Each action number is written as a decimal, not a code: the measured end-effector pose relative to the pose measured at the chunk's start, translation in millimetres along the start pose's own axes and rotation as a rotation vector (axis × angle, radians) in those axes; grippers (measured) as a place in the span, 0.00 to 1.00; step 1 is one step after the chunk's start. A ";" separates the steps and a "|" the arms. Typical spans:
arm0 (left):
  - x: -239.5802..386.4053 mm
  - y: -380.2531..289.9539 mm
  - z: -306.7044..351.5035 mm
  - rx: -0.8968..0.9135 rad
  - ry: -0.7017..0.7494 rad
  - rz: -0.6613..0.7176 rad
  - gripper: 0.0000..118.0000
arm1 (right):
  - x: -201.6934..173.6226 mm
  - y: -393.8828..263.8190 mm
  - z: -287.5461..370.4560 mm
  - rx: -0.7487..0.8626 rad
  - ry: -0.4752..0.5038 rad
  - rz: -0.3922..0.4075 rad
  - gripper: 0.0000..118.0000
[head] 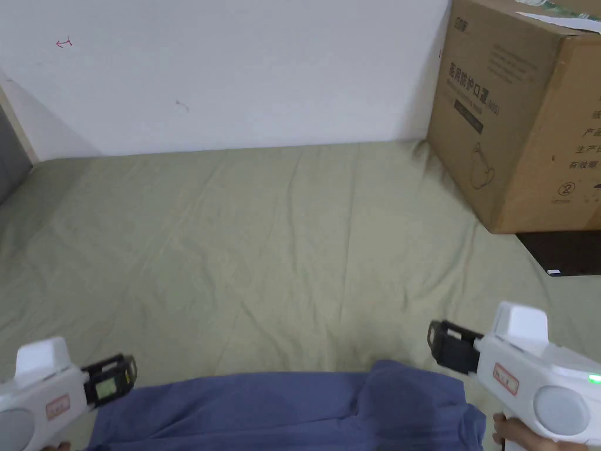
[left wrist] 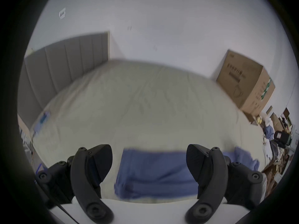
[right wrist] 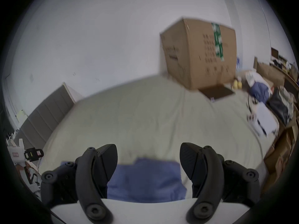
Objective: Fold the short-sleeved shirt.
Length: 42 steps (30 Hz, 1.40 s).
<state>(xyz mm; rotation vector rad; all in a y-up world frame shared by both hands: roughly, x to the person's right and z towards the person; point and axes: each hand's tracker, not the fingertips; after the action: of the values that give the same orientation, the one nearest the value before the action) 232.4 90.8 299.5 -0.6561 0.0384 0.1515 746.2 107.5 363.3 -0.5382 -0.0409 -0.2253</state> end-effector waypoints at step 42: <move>-125.5 -47.2 -95.7 -0.437 -0.342 0.336 0.85 | -85.3 22.2 -12.5 0.252 -0.079 0.255 0.00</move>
<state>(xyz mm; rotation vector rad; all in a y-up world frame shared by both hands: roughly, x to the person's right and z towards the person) 116.8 -20.6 262.8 -1.0491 -0.2209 0.6061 667.7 136.8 333.0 -0.2970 -0.0758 0.0510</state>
